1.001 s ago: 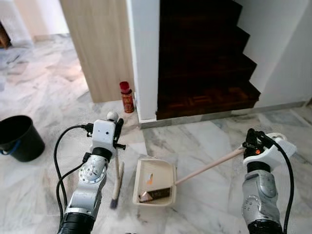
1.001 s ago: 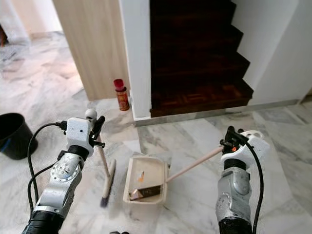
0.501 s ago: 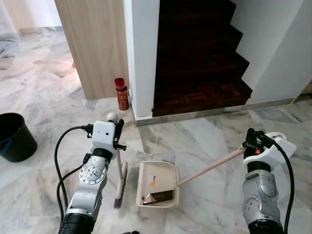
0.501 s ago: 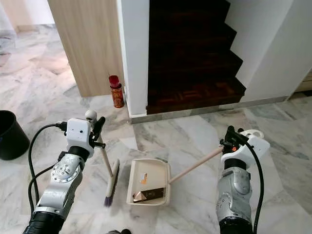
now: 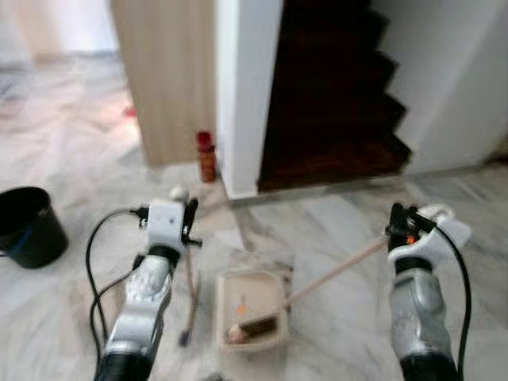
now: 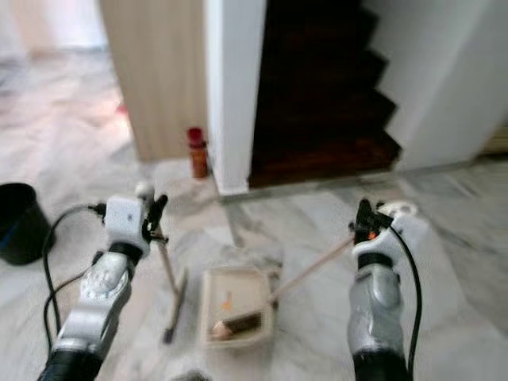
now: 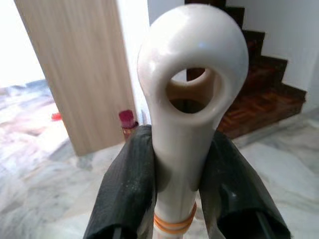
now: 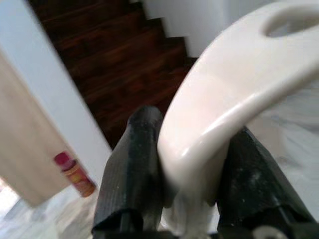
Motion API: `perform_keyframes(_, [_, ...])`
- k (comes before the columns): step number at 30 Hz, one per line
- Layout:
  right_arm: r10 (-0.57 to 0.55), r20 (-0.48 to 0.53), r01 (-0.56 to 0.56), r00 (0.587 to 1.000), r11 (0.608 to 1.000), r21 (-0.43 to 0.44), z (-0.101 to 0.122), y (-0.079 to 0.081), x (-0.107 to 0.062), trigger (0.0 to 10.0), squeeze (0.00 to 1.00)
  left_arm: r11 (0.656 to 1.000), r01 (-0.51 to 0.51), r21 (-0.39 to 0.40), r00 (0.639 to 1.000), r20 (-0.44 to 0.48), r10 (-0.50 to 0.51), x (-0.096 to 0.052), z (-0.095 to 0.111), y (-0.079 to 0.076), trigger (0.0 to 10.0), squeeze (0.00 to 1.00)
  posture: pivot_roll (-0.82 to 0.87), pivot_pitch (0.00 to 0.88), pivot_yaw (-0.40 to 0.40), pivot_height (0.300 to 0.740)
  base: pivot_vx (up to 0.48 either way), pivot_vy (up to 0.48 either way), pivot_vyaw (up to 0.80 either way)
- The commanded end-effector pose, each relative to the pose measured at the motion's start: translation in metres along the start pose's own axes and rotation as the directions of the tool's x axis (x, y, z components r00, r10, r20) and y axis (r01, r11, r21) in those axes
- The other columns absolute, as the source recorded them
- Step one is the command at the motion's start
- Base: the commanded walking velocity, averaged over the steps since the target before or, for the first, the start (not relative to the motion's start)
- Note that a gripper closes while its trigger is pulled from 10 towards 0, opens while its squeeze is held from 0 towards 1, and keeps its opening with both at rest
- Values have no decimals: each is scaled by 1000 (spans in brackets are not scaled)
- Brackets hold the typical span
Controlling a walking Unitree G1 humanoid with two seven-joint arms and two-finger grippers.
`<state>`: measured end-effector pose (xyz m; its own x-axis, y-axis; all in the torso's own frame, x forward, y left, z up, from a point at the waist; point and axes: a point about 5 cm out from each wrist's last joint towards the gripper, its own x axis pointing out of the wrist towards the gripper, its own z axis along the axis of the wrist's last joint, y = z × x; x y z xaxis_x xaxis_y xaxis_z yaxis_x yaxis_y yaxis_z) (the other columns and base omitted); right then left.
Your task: Sweep floor
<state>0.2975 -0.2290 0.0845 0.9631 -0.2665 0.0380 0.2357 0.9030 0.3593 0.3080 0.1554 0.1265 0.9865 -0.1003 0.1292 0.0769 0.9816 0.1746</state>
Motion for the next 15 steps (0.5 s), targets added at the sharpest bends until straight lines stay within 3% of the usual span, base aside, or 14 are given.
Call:
perform_keyframes(1, [22, 76, -20, 997, 1000, -18, 20, 4, 9, 10000, 0, 1000, 9, -11, 997, 78, -8, 6, 17, -4, 10000, 0, -40, 65, -31, 740, 0, 285, 0])
perform_keyframes(15, [33, 72, -32, 997, 999, -15, 20, 6, 10, 10000, 0, 1000, 2, -10, 997, 78, -1, 7, 18, -3, 10000, 0, -36, 68, -32, 740, 0, 288, 0])
